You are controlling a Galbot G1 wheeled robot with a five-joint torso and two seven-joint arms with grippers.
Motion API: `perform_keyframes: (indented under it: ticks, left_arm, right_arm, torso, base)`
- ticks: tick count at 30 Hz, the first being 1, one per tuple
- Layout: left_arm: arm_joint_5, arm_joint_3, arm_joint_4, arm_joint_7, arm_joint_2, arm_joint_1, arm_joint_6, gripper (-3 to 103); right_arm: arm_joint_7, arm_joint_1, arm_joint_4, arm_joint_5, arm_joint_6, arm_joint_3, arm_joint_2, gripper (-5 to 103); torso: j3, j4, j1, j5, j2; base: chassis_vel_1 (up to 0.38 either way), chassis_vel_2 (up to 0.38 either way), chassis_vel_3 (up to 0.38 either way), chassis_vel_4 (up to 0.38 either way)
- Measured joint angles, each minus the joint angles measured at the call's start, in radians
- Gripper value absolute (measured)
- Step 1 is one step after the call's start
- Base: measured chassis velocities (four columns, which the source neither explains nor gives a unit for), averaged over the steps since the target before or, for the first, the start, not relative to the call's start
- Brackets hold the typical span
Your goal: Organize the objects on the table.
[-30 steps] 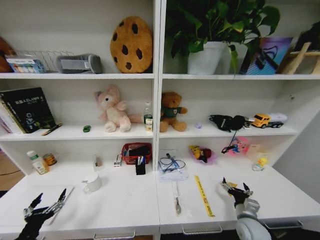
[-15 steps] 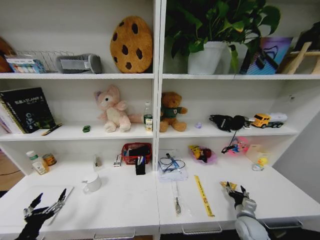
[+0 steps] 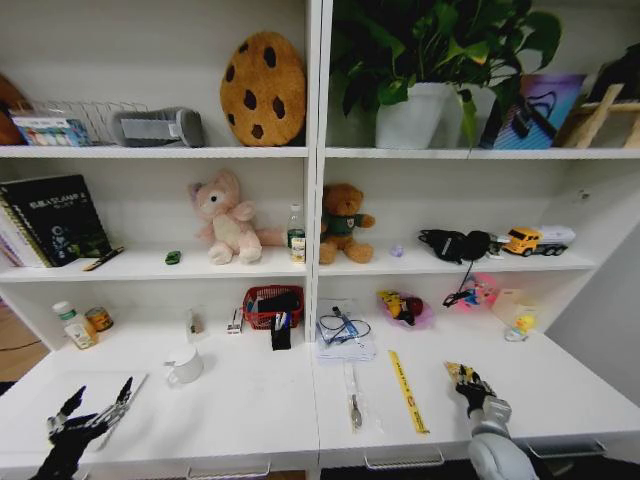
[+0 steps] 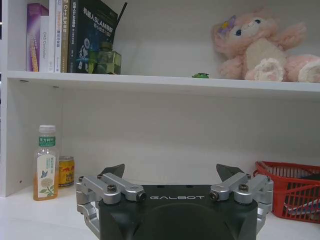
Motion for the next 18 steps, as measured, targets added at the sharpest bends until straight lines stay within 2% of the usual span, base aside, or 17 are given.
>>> perform_keyframes:
  ticks: [1,3,9,14,17,18]
  left_arm:
    - [0.000,0.000,0.000,0.000,0.000,0.000,0.000,100]
    - [0.000,0.000,0.000,0.000,0.000,0.000,0.000,100]
    - [0.000,0.000,0.000,0.000,0.000,0.000,0.000,100]
    - [0.000,0.000,0.000,0.000,0.000,0.000,0.000,100]
    - [0.000,0.000,0.000,0.000,0.000,0.000,0.000,100]
    - [0.000,0.000,0.000,0.000,0.000,0.000,0.000,100]
  right_arm:
    - [0.000,0.003,0.012,-0.001,0.000,0.000,-0.005,3]
    - [0.000,0.016,0.030,0.000,-0.001,-0.004,-0.018,1]
    - [0.001,0.097,0.018,0.005,-0.008,-0.040,-0.061,0]
    - [-0.002,0.297,-0.095,0.028,-0.016,-0.151,-0.101,0]
    - [-0.006,0.343,-0.129,0.034,-0.016,-0.179,-0.103,0]
    - [-0.015,0.427,-0.199,0.042,-0.017,-0.238,-0.104,0]
  torso:
    - [0.000,0.0000,0.000,0.0000,0.000]
    - [0.000,-0.0001,0.000,0.0000,0.000]
    - [0.000,-0.0001,0.000,-0.0001,0.000]
    - [0.000,0.0001,0.000,0.0000,0.000]
    - [0.000,0.0002,0.000,-0.0004,0.000]
    - [0.000,0.0002,0.000,0.0005,0.000]
  base:
    - [0.000,0.000,0.000,0.000]
    - [0.000,0.000,0.000,0.000]
    - [0.000,0.000,0.000,0.000]
    - [0.000,0.000,0.000,0.000]
    - [0.000,0.000,0.000,0.000]
    - [0.000,0.000,0.000,0.000]
